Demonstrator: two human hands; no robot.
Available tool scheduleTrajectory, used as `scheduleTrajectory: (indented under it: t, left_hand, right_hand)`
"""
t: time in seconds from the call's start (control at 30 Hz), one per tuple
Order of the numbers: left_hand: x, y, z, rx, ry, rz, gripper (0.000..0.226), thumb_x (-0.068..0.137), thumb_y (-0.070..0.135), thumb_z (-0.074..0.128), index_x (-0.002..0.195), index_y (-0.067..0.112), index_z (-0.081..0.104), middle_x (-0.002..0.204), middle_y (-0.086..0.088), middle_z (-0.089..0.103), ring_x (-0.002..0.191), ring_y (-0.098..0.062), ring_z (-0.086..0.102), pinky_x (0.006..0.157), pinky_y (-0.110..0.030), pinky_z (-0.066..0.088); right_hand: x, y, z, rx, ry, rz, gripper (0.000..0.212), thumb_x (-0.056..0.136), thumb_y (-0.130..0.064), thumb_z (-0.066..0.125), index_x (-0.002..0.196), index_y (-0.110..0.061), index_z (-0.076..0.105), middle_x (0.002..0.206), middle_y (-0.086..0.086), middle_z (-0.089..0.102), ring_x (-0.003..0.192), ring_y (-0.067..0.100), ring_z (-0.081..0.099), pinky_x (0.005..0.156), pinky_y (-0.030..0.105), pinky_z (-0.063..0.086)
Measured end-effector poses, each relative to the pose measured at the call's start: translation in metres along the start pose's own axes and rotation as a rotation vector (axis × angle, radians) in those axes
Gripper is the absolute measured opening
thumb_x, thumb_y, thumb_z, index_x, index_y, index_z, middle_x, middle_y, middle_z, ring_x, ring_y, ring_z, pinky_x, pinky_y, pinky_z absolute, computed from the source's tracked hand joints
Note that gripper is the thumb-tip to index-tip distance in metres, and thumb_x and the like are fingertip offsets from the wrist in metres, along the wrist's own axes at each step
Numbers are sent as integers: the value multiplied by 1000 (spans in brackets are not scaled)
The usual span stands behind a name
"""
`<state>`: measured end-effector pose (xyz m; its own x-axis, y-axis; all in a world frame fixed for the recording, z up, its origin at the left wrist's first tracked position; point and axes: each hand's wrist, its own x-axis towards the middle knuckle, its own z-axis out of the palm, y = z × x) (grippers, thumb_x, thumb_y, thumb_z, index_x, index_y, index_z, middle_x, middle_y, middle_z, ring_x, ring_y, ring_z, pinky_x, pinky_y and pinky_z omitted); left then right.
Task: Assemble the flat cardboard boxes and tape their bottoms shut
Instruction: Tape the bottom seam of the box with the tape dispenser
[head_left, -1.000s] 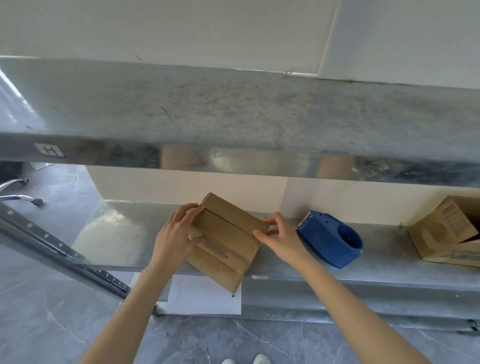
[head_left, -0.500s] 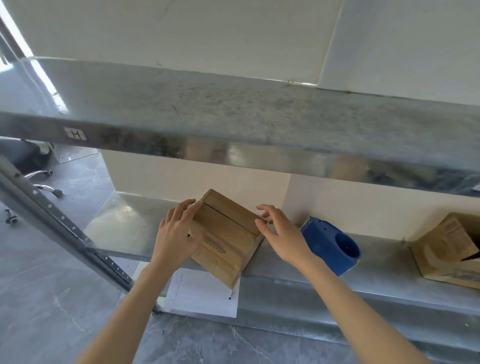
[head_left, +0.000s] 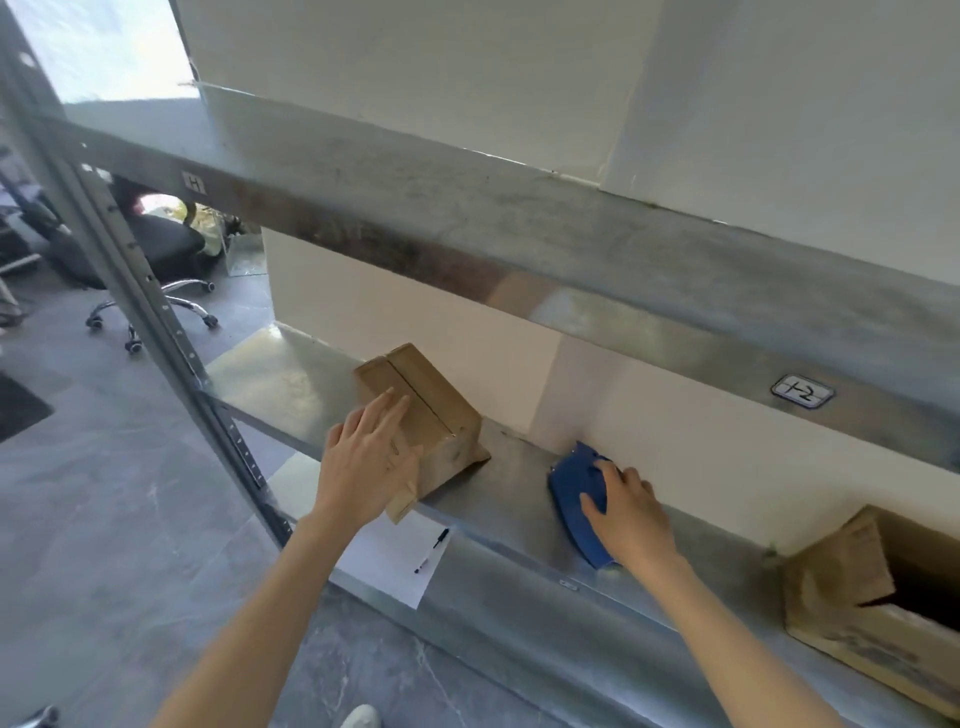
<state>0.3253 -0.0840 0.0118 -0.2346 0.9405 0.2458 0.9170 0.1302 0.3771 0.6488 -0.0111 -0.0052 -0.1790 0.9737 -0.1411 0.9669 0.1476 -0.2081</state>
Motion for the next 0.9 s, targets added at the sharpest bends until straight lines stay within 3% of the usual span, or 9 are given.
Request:
scheduleTrajectory:
  t: [0.1,0.2,0.27,0.37,0.5,0.57,0.63,0.8,0.9]
  left_hand:
    - [-15,16,-2,-6,-6,-32,70,97,47,54,156,27,23,163,6,22,144,-22,29,114,-38,23]
    - [-22,26,-8,-16,2,-53,74,96,45,55,157,26,17,163,6,19,145,-22,26,115,-36,21]
    - [-24,30,-10,-6,1,-57,75,96,45,56,157,26,18,163,6,20,146,-21,25,115,-35,20]
    - [-25,32,-12,9,0,-58,75,95,44,58,156,25,20,162,5,23,145,-22,26,116,-35,19]
    - [-25,30,-11,15,-3,-64,74,94,41,61,155,24,25,160,4,26,145,-24,25,115,-36,19]
    - [-26,29,-10,9,6,-63,72,93,38,64,154,23,29,159,3,30,145,-24,27,115,-36,20]
    - [-27,28,-9,16,-4,-58,71,92,37,64,153,22,30,158,4,31,145,-23,26,115,-35,19]
    - [-28,21,-10,14,-30,-43,66,91,33,66,150,23,37,156,6,34,144,-22,27,114,-36,21]
    - [-24,20,-14,-14,-23,-29,61,90,31,67,146,24,43,153,6,39,141,-22,30,113,-39,24]
  right_hand:
    - [-4,18,8,131,-82,-14,59,101,-45,44,153,-31,20,131,9,54,107,26,58,84,36,53]
    - [-6,22,13,258,-157,-30,69,99,-41,50,154,-33,10,76,-5,61,63,9,58,49,18,44]
    - [-5,23,17,259,-190,-49,75,97,-39,54,154,-34,5,67,-5,57,52,8,54,39,17,35]
    - [3,25,18,338,-191,-22,80,92,-29,58,153,-40,7,86,-1,64,64,15,61,54,31,50]
    - [15,26,12,388,-321,4,99,89,-22,61,152,-48,-10,99,2,63,67,16,59,53,22,44]
    - [22,27,10,429,-341,25,104,88,-20,66,153,-47,-10,128,3,54,99,26,62,72,31,51]
    - [28,28,11,448,-309,48,105,86,-20,70,154,-44,-6,151,-2,38,122,29,52,83,33,46]
    - [30,25,15,472,-186,29,94,87,-41,72,156,-38,8,157,-4,34,133,29,46,100,40,45]
    - [22,17,6,299,-96,-108,89,88,-44,69,153,-48,7,145,-9,49,116,24,59,79,34,48]
